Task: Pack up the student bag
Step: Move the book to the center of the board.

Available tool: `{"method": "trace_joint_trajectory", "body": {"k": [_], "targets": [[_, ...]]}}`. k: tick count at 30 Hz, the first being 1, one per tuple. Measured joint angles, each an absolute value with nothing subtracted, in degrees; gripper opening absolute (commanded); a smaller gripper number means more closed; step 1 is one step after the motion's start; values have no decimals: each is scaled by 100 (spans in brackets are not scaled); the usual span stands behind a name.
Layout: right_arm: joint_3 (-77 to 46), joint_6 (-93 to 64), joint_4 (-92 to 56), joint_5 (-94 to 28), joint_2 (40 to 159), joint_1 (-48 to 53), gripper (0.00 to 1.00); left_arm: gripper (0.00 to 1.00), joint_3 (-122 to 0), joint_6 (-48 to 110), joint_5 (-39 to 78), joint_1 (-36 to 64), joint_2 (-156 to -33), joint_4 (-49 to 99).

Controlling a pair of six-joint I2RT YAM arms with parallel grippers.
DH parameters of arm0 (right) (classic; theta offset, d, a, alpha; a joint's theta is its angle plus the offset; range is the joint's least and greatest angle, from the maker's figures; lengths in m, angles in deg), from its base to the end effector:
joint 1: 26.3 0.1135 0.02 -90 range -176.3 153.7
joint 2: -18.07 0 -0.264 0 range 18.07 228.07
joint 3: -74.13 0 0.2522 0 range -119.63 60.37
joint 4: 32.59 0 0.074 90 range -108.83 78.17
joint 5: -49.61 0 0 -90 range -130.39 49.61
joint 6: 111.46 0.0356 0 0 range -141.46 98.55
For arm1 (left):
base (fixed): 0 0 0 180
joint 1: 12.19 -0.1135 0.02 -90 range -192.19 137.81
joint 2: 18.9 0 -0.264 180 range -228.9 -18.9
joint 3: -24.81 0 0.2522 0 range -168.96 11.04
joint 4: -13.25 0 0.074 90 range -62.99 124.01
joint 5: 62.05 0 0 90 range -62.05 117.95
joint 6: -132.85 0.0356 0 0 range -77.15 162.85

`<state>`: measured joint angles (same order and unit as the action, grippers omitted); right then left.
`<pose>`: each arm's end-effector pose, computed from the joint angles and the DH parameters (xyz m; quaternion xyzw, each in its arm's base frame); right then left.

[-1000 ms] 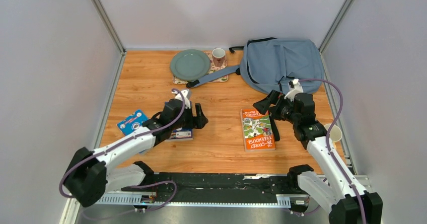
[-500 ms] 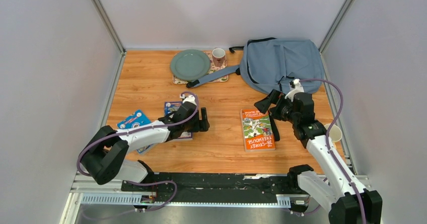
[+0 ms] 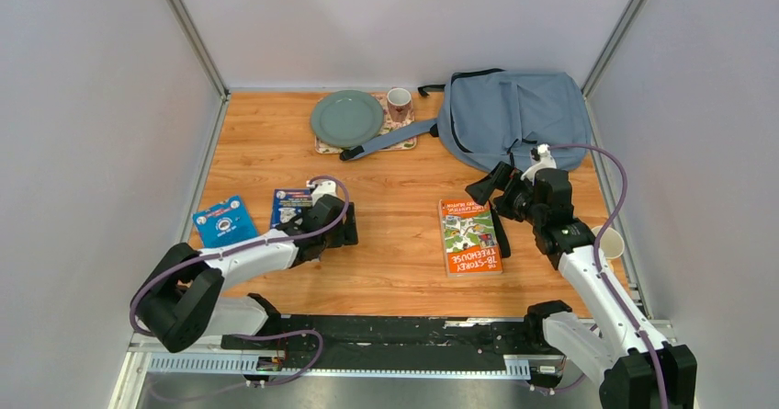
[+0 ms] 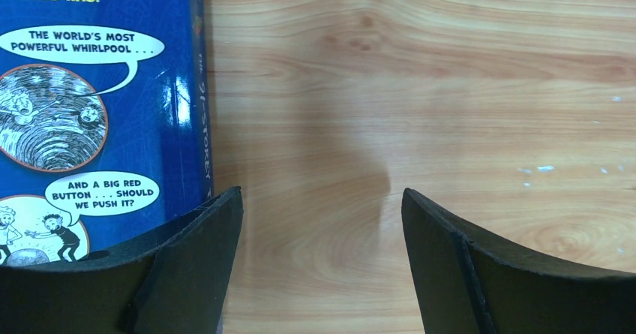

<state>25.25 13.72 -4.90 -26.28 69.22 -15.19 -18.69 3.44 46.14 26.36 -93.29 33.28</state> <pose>0.1950 0.0471 0.2549 0.1191 0.8532 0.2929 0.4148 0.1894 -0.1367 0.1546 -0.0599 0.9301 -0.0919 0.3504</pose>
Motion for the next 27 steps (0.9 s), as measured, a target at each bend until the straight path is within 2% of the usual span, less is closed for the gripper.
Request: {"method": "trace_joint_trajectory", "body": {"k": [13, 27], "targets": [[2525, 1464, -485, -2746, 6951, -1517, 100, 87, -1307, 704, 4746, 2033, -8477, 3609], [2525, 1906, -487, -3060, 7351, -1517, 100, 88, -1292, 1154, 3869, 2028, -7207, 3695]]}}
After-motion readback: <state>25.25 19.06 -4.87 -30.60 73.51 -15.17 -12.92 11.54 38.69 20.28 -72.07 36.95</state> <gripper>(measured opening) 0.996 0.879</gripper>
